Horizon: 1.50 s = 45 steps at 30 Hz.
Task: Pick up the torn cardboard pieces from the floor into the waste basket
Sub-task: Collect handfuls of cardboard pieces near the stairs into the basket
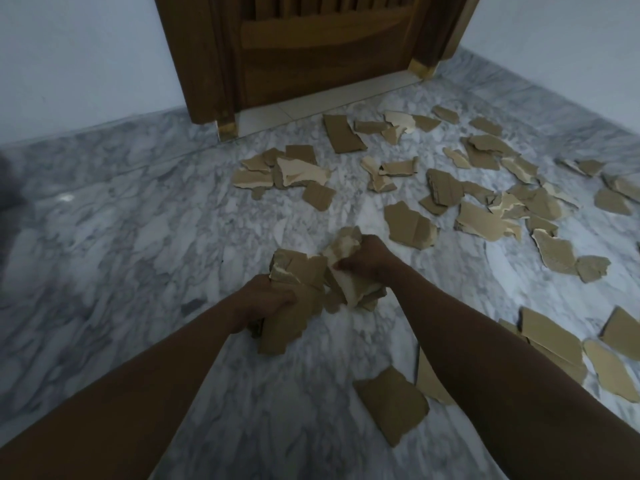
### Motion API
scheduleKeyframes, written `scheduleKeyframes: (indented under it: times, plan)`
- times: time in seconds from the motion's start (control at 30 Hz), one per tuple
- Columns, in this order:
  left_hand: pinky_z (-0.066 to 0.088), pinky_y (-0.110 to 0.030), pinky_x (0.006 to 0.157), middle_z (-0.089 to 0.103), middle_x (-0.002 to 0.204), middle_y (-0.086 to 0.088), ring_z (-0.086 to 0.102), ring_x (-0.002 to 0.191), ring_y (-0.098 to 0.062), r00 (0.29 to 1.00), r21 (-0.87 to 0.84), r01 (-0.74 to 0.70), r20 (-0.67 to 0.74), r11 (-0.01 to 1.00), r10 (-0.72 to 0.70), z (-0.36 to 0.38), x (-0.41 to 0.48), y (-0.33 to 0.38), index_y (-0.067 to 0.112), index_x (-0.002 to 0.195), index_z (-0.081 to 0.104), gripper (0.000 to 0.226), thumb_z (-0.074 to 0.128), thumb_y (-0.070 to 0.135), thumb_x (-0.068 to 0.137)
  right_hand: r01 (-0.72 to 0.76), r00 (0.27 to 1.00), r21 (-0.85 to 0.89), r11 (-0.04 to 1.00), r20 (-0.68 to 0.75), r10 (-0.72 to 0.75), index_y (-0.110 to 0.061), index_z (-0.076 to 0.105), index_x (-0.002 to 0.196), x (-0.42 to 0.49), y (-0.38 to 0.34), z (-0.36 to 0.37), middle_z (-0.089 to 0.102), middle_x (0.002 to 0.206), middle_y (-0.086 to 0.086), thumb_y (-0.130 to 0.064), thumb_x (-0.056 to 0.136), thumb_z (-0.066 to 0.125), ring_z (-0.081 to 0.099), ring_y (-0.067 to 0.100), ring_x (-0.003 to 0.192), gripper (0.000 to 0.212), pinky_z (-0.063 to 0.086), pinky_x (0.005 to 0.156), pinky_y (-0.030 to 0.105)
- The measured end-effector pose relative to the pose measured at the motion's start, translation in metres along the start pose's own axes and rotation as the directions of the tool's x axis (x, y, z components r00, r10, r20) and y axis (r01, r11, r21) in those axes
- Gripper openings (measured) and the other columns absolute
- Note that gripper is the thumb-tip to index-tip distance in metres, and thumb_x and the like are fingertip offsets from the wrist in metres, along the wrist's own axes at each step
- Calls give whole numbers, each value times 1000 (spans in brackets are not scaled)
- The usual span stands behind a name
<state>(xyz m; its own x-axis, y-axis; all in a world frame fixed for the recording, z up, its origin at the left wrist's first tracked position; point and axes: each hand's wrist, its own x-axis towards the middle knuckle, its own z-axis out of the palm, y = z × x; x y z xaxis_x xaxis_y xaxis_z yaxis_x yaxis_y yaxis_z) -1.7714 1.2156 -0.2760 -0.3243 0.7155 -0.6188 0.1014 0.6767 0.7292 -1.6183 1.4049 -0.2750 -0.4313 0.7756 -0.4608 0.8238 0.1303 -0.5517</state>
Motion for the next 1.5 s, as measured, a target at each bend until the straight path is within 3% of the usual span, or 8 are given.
scheduleKeyframes:
  times: [0.17, 0.33, 0.5, 0.63, 0.77, 0.93, 1.2, 1.5]
  plan:
    - [47, -30, 76, 61, 121, -9, 57, 93, -20, 998, -1, -20, -57, 1000, 20, 3, 0, -4, 9, 130, 58, 46, 70, 24, 88, -77, 996, 181, 980, -20, 82, -14, 39, 139, -9, 8, -39, 53, 130, 5, -44, 60, 91, 57, 25, 108, 100, 53, 85, 39]
    - [53, -27, 71, 67, 109, -3, 64, 90, -15, 1000, -57, 15, 20, 998, -14, 11, -1, -9, 13, 119, 65, 54, 83, 36, 74, -121, 963, -307, 944, 196, 187, -10, 24, 153, -20, 28, -22, 36, 153, 10, -56, 63, 86, 43, 31, 134, 118, 42, 106, 41]
    - [56, -26, 73, 70, 111, 0, 66, 94, -13, 997, 12, -35, 67, 999, 34, 20, -5, -13, 17, 118, 69, 60, 85, 45, 67, -97, 986, -240, 966, 110, 126, -3, 37, 145, -26, 36, 9, 46, 144, 11, -52, 61, 88, 51, 28, 126, 110, 46, 95, 34]
    - [56, -28, 84, 71, 108, 3, 67, 96, -11, 976, 223, -133, 199, 966, 88, 49, -20, -9, 20, 110, 72, 55, 80, 55, 68, -73, 994, -93, 993, 70, 80, -4, 59, 120, -30, 40, -4, 64, 118, 13, -39, 71, 85, 60, 22, 96, 65, 54, 83, 34]
    - [46, -37, 101, 60, 127, -8, 57, 118, -25, 893, 476, -288, 447, 831, 53, 110, -39, 3, 13, 127, 61, 76, 65, 67, 73, -213, 975, 132, 968, -31, 219, 1, 53, 122, -50, 61, -54, 60, 118, 10, -42, 68, 88, 60, 28, 101, 77, 56, 88, 45]
    - [38, -56, 103, 23, 145, -8, 25, 135, -38, 933, 702, -309, 354, 641, 62, 198, -65, 11, 16, 141, 38, 79, 67, 53, 77, -421, 899, 328, 845, 30, 436, 0, 55, 124, -104, 121, -102, 66, 115, 18, -34, 62, 93, 67, 37, 99, 80, 56, 86, 55]
    - [53, -34, 81, 56, 106, -6, 61, 104, -29, 898, 732, -373, 438, 570, 25, 214, -54, 53, 9, 119, 56, 59, 82, 33, 72, -490, 848, 536, 687, 111, 518, -6, 60, 120, -176, 184, -86, 71, 109, 16, -29, 77, 83, 71, 32, 92, 54, 59, 79, 49]
    - [54, -36, 78, 59, 118, -8, 60, 98, -25, 916, 720, -314, 401, 618, -2, 114, -16, 24, 10, 116, 56, 66, 88, 35, 64, -527, 844, 311, 791, 80, 531, -4, 57, 125, -151, 160, -52, 68, 115, 14, -37, 70, 88, 67, 33, 102, 71, 57, 89, 48]
